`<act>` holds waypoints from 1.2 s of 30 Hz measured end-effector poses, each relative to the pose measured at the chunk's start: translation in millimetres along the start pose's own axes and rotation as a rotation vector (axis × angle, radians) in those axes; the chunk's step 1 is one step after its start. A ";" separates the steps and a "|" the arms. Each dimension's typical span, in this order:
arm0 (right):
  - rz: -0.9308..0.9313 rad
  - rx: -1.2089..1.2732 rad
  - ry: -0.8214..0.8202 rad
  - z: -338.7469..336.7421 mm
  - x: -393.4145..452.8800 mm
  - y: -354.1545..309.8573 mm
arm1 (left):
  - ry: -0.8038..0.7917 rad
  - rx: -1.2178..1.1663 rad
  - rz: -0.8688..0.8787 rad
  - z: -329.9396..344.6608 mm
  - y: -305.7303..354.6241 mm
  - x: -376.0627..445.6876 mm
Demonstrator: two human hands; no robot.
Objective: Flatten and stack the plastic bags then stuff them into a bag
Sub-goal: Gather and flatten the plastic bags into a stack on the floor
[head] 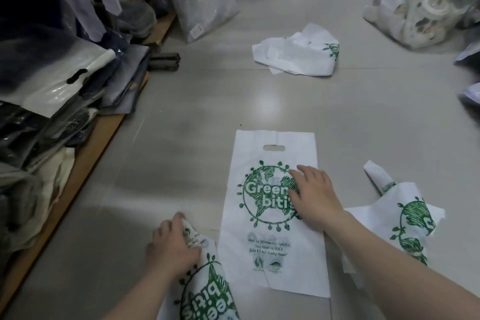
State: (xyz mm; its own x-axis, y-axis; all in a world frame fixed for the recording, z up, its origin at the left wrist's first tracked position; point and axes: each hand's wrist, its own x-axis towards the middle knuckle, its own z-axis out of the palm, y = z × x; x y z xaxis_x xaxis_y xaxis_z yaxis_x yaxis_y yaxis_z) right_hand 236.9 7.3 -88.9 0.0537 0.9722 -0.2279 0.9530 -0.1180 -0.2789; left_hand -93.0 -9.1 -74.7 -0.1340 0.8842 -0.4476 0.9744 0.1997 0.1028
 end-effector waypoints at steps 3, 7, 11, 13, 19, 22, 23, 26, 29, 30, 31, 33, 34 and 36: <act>-0.140 0.103 -0.046 -0.2 -24.1 -24.9 | 0.005 -0.380 -0.049 11.4 -4.0 -12.8; -0.151 0.532 -0.341 -11.9 -43.7 -66.4 | -0.111 -0.726 0.167 -24.1 35.4 -19.6; -0.098 1.171 -0.570 -34.6 -41.7 -95.3 | -0.473 -0.699 0.577 -103.2 83.5 -22.3; -0.046 1.420 -0.723 -51.5 -33.4 -93.2 | -0.529 -0.671 0.653 -139.6 95.3 -24.4; -0.012 1.426 -0.680 -87.3 -24.6 -61.0 | -0.730 -0.736 0.600 -158.5 99.1 -10.5; 0.100 1.211 -0.263 -90.6 -17.5 -49.4 | -0.654 -0.434 0.512 -131.6 100.3 10.6; 0.096 1.095 -0.175 -89.9 -13.3 -46.0 | -0.576 -0.351 0.460 -121.7 101.6 19.7; 0.157 0.898 -0.058 -76.2 4.7 -30.2 | -0.301 -0.381 0.288 -99.0 114.8 49.2; 0.259 0.827 0.034 -56.6 28.2 -12.3 | 0.028 -0.370 0.289 -89.9 144.3 76.6; 0.301 0.799 0.054 -50.8 36.2 -6.7 | 0.128 -0.368 0.299 -86.7 154.9 82.7; 0.339 0.769 0.077 -47.3 44.0 -1.6 | 0.183 -0.376 0.310 -82.5 165.1 88.1; 0.395 0.701 0.114 -42.8 61.5 11.3 | 0.214 -0.351 0.347 -73.2 180.6 91.0; 0.407 0.657 0.125 -42.7 70.0 17.3 | 0.210 -0.286 0.383 -66.8 184.3 88.7; 0.421 0.584 0.135 -45.3 90.2 28.4 | 0.150 -0.118 0.482 -46.9 183.7 84.4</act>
State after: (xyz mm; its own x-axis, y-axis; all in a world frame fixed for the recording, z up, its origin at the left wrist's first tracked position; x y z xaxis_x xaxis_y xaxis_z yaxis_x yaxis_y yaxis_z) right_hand 282.3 100.8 -75.1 0.4526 0.8328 -0.3188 0.5316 -0.5390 -0.6533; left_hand 66.1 122.0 -51.9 0.2926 0.9365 -0.1931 0.9061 -0.2070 0.3690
